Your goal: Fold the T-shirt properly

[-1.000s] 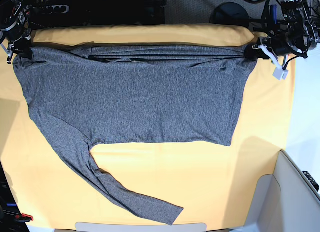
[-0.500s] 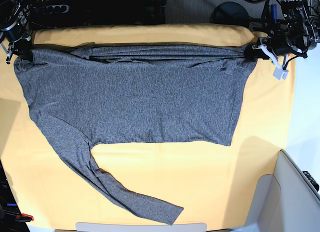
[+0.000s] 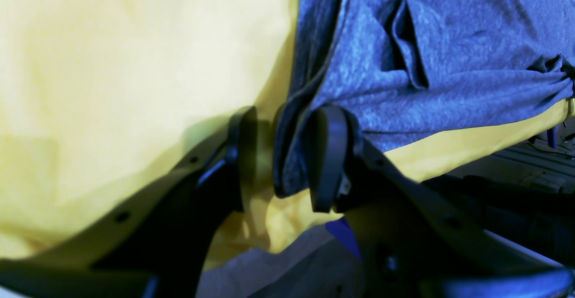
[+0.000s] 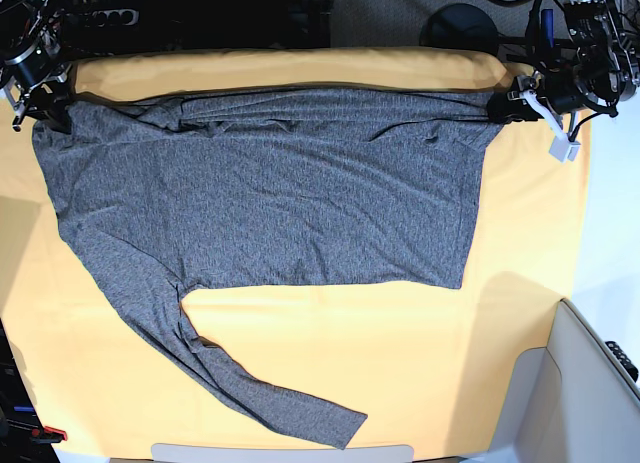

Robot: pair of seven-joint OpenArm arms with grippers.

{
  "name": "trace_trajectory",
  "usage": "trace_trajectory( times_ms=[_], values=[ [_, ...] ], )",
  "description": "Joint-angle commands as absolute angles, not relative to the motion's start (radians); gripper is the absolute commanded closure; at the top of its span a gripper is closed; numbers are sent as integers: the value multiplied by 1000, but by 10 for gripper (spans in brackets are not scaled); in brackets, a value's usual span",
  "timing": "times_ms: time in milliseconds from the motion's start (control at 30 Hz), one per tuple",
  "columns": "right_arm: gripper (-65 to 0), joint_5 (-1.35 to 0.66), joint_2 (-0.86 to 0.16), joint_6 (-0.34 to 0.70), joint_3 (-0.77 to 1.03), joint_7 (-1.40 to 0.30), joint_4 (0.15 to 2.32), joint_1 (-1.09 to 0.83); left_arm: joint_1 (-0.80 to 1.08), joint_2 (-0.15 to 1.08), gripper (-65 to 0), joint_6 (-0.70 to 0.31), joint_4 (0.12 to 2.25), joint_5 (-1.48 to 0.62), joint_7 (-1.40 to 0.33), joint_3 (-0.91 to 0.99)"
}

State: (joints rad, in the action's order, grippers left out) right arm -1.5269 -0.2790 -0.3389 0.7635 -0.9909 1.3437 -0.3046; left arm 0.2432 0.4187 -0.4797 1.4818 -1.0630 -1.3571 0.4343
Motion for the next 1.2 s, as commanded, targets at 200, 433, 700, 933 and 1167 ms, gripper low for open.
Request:
trace_trajectory(
  times_ms=[200,433,700,933,1167],
  values=[
    [-212,-1371,-239,-495,739,-1017,1305,-409,243,443,-213,-473,1489,-1015,-1368,446],
    [-213,-1429,-243,-495,740,-1017,1305,-461,242,458,-214,-473,1489,-1017,-1368,446],
    [-213,-1457,-280,-495,740,-1017,1305,-496,243,458,-214,-473,1489,-1017,-1368,444],
    [-249,-1457,-280,-495,739,-1018,1307,-507,243,458,-214,-475,1489,-1017,-1368,443],
    [-478,-1484,-280,-495,736,-1044,1310,-512,245,458,-214,-475,1489,-1017,-1368,441]
  ],
)
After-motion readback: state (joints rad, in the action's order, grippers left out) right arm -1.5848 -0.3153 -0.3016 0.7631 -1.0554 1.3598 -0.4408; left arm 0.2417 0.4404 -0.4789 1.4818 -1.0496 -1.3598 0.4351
